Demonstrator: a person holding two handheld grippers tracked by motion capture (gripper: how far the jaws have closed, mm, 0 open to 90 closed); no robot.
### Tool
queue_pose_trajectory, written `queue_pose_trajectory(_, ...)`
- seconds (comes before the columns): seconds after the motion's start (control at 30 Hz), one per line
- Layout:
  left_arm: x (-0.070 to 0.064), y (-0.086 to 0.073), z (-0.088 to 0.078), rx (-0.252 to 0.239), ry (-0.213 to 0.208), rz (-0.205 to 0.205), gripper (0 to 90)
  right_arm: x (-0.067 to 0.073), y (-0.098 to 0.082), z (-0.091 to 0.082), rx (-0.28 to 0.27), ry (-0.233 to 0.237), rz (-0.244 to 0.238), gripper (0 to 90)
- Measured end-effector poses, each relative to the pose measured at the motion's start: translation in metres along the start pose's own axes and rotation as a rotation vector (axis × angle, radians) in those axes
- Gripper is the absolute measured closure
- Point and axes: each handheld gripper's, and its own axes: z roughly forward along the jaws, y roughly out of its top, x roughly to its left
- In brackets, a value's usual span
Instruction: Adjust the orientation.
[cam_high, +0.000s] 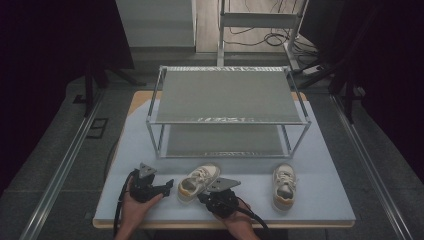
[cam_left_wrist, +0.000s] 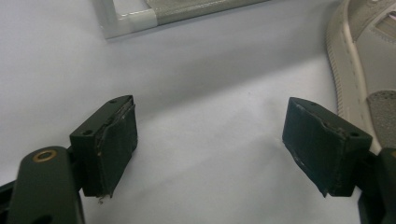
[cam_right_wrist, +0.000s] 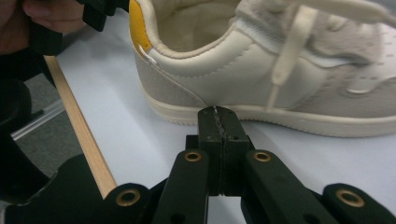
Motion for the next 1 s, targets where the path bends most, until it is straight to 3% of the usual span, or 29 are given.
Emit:
queue_pose_trajectory(0.13, 0.0, -0.001, -0.001, -0.002, -0.002, -0.003, 18.2, -0.005, -0.002, -0.02, -0.037, -0.033, 0.006, 85.8)
queue_pose_trajectory(0.33, 0.002, -0.001, -0.001, -0.007, -0.013, -0.016, 18.0, -0.019, -0.021, -0.074, -0.098, -0.132, 0.036, 86.8)
queue_pose_trajectory(0.47, 0.002, -0.001, -0.001, -0.008, -0.012, -0.016, 18.0, -0.037, -0.038, -0.099, -0.106, -0.198, 0.106, 86.0)
queue_pose_trajectory(0.57, 0.002, -0.002, -0.001, -0.009, -0.013, -0.017, 18.2, -0.044, -0.048, -0.107, -0.119, -0.224, 0.134, 85.9)
queue_pose_trajectory(0.77, 0.0, -0.001, 0.0, 0.002, 0.002, 0.0, 17.9, -0.048, -0.054, -0.111, -0.115, -0.262, 0.116, 85.3)
queue_pose_trajectory(1.0, -0.001, -0.001, 0.0, 0.004, 0.008, 0.004, 17.9, -0.05, -0.067, -0.123, -0.11, -0.318, 0.135, 87.7)
